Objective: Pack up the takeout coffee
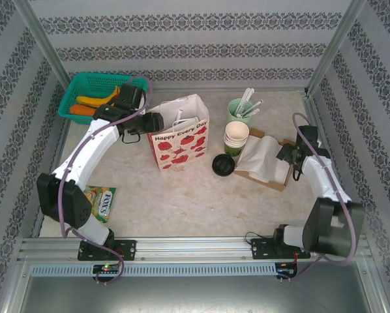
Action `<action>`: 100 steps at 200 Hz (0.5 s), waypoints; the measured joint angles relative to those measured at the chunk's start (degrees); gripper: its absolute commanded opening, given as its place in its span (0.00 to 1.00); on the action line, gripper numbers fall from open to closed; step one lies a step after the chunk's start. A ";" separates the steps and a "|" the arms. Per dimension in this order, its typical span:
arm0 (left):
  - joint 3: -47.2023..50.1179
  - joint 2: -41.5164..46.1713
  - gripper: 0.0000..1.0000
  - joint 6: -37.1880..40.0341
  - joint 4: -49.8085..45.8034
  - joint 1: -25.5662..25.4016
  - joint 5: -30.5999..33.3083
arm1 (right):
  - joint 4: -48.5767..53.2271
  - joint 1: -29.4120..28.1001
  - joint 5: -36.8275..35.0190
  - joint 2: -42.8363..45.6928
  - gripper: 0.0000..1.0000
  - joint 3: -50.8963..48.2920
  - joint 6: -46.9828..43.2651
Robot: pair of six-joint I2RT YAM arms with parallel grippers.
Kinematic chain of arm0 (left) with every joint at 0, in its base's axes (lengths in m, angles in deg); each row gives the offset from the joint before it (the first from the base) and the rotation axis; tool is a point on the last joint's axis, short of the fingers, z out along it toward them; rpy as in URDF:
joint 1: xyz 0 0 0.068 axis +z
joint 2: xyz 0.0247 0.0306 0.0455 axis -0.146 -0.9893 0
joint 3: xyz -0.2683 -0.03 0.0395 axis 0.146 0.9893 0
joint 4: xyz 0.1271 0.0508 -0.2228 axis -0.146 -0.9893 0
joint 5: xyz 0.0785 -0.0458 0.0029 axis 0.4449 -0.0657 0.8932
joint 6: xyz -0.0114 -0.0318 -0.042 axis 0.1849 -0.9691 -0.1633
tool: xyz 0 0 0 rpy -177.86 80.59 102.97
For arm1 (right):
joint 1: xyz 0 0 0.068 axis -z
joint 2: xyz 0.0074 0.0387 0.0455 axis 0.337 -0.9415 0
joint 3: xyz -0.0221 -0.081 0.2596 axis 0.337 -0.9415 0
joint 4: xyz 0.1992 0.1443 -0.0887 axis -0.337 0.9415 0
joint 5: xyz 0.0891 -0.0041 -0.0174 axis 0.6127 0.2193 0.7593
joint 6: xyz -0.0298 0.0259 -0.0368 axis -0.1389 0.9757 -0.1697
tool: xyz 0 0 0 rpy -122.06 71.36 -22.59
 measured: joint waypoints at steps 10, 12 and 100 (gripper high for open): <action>-1.31 -1.53 0.66 0.57 0.07 0.00 0.07 | -0.46 1.07 1.03 -3.08 0.76 0.15 -1.03; -1.64 -1.86 0.66 0.74 0.04 0.00 0.07 | -0.48 1.20 1.27 -3.76 0.74 0.22 -1.16; -10.51 -9.42 0.77 2.86 0.28 0.00 -3.19 | -2.47 1.64 7.23 -26.69 0.22 20.06 -10.64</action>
